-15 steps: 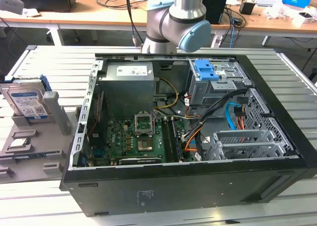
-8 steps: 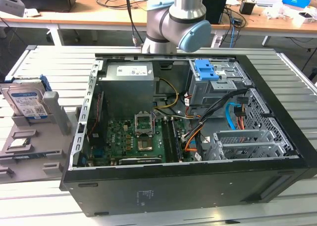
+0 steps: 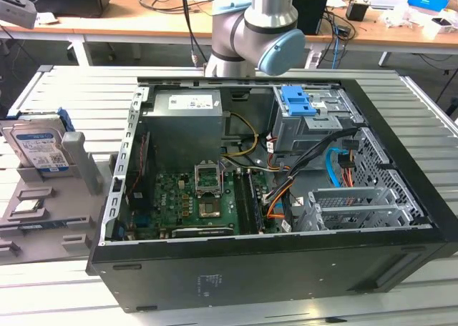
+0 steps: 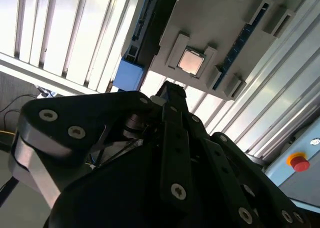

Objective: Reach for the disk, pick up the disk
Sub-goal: 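Pick up the disk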

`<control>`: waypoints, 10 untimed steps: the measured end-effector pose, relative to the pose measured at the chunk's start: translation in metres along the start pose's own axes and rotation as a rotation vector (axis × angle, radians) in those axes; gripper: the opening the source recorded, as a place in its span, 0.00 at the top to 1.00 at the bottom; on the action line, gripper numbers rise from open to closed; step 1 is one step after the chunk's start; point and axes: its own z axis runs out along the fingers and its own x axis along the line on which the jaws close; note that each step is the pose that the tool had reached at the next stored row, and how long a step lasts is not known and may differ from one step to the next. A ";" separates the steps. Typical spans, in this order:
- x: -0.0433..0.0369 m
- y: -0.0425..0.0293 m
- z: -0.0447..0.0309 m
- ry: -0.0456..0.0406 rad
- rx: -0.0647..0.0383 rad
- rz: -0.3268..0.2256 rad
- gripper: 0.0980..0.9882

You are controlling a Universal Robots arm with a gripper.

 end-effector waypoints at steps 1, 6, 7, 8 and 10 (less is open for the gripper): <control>0.0000 0.0000 0.0000 0.0001 0.000 0.000 0.99; 0.0000 0.0000 0.0000 0.0000 0.000 0.000 0.92; 0.0000 0.0000 0.0000 0.0001 0.000 0.001 0.85; 0.0000 0.0000 0.0000 0.0000 0.000 0.001 0.78; 0.0000 0.0000 0.0000 0.0000 0.000 0.001 0.64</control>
